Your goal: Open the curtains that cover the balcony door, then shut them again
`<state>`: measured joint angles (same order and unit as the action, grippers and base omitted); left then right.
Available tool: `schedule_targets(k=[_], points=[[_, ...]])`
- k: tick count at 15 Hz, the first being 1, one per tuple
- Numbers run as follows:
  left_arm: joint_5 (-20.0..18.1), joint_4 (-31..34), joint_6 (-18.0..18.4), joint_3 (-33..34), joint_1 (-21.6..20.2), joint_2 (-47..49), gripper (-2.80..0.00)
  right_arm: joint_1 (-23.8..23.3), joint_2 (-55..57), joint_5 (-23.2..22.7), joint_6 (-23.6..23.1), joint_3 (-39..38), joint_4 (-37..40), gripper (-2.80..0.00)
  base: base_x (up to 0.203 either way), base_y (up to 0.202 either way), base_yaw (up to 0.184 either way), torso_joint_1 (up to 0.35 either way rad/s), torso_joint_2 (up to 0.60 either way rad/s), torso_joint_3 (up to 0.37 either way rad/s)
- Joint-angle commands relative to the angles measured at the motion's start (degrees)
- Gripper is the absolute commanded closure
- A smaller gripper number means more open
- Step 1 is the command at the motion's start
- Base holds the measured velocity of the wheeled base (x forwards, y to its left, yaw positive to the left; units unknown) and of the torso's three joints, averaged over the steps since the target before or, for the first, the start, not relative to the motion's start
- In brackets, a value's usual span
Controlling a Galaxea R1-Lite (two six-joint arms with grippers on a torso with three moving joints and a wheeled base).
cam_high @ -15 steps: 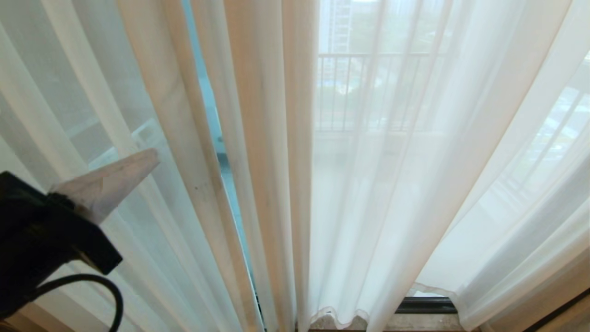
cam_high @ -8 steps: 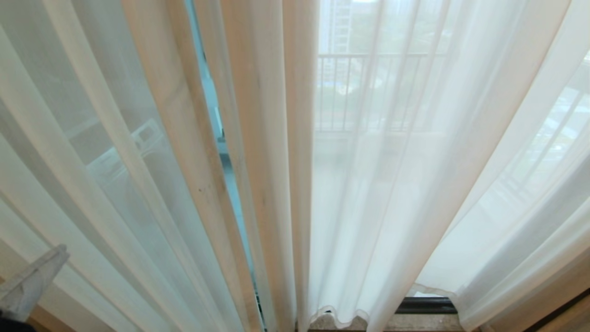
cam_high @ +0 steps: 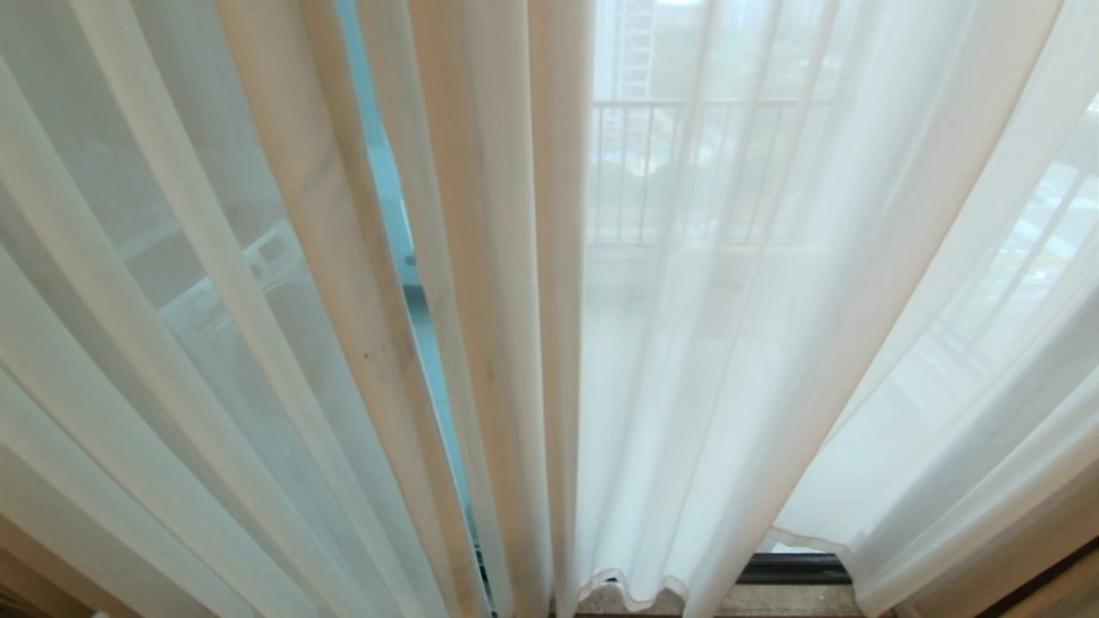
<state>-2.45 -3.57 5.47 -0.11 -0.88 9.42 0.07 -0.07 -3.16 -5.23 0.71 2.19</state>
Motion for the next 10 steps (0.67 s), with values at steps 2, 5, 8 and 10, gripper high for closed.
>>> schedule_targets(k=[2,5,8,10], points=[[2.3,3.6,-2.1,0.0,0.4,-9.3,0.0,0.0,0.1,0.0,0.0,0.0,0.0,0.0,0.0,0.0,0.0,0.0,0.0,0.0],[2.5,3.8,-2.8,0.1,0.4,-9.3,0.0,0.0,0.1,-0.1,0.0,0.0,0.0,0.0,0.0,0.0,0.0,0.0,0.0,0.0],[2.5,3.8,-2.8,0.1,0.5,-9.3,0.0,0.0,0.1,0.0,0.0,0.0,0.0,0.0,0.0,0.0,0.0,0.0,0.0,0.0],[2.5,3.8,-2.8,0.1,0.5,-9.3,0.0,0.0,0.1,-0.1,0.0,0.0,0.0,0.0,0.0,0.0,0.0,0.0,0.0,0.0]])
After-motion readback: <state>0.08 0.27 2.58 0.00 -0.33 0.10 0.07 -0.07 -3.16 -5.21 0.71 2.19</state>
